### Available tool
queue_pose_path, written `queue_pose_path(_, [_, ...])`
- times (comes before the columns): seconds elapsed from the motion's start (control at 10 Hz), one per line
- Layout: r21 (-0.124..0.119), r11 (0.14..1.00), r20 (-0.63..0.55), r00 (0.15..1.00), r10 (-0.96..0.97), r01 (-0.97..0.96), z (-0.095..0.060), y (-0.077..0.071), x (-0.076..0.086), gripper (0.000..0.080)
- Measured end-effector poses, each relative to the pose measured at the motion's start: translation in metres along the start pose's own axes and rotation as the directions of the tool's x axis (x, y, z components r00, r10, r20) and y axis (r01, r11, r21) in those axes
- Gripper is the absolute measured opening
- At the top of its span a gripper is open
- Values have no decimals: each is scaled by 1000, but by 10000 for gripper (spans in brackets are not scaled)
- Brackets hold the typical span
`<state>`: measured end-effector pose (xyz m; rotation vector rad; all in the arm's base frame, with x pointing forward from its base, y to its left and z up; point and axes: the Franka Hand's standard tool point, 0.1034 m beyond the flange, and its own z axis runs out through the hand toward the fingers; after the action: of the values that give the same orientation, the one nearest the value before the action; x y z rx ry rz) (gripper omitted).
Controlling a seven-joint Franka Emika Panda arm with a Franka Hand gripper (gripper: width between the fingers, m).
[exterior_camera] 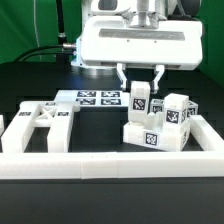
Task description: Assemble chair
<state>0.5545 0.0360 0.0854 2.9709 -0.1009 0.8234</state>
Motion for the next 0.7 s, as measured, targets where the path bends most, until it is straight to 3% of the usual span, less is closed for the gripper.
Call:
queue_pose_path(0.2, [-2, 1000, -12, 1000, -4, 4, 2, -1, 1, 287])
queue_pose_path(0.3, [-1, 1000, 3, 1000, -6, 6, 3, -1, -1, 345])
queue_pose_path(0.4, [-2, 1000, 5, 1000, -8, 8, 4, -1, -1, 480])
queue_pose_path(0.5, [-2, 1000, 6, 1000, -10, 10, 4, -1, -2, 480])
queue_pose_path(0.6, [-2, 1000, 6, 1000, -13, 13, 4, -1, -1, 615])
queue_pose_path(0.7, [-1, 1000, 16, 1000, -23, 23, 4, 2, 2, 639])
